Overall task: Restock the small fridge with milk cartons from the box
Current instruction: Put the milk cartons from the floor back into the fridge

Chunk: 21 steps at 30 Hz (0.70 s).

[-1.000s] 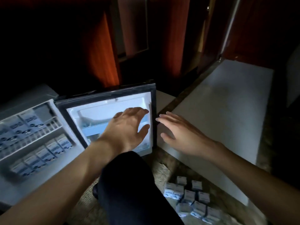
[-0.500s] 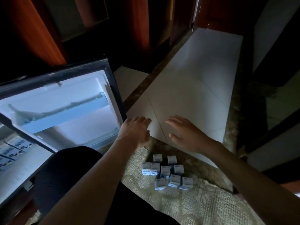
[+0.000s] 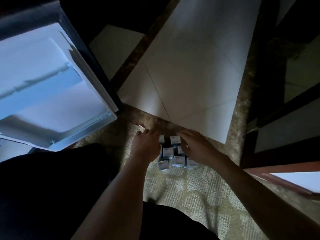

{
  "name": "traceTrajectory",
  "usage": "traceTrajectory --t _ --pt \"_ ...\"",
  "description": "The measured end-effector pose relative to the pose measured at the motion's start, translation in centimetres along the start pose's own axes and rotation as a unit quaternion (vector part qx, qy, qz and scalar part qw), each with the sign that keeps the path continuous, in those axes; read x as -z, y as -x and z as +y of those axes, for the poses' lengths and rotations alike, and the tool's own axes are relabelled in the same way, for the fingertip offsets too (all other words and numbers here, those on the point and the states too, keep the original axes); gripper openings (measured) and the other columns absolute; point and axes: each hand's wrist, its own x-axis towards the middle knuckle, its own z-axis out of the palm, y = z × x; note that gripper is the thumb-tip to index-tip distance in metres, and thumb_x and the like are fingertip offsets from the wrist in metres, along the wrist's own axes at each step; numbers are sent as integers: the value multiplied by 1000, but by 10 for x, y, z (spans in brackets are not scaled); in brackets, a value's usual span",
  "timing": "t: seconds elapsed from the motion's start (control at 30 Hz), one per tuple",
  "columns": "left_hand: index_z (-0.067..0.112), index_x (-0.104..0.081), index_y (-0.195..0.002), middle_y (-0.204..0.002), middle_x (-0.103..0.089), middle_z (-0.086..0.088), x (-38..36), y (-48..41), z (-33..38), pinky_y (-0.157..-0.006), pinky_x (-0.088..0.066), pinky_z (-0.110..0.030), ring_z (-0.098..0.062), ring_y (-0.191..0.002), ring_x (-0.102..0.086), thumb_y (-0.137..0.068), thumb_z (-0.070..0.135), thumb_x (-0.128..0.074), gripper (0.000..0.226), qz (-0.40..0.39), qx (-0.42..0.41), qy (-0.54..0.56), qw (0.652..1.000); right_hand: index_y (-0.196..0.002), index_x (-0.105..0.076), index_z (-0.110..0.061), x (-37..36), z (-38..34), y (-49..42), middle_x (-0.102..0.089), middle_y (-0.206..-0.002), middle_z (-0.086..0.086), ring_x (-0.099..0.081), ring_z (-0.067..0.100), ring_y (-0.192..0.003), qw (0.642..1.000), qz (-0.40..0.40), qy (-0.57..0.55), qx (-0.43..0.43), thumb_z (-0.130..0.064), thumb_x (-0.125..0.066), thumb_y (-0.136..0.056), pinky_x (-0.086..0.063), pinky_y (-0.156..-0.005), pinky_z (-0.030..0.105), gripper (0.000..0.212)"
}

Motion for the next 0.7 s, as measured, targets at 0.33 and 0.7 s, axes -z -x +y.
traceTrajectory --t 0.33,0.7 --pt "21 -49 -133 -130 -56 -3 -81 2 24 -96 -42 -42 -24 -122 -51 -90 31 -59 46 -132 13 56 990 -140 -52 -13 -68 26 18 -54 -142 4 -45 23 -132 999 -38 -8 -15 -17 -61 -93 -35 -108 35 47" --pt "22 -40 -143 -132 -55 -4 -112 1 24 -95 -42 -40 -25 -122 -52 -90 33 -65 59 -206 43 37 977 -137 -53 -22 -107 40 21 -53 -138 -4 -45 21 -132 998 -56 -7 -41 -18 -64 -88 -39 -102 37 50"
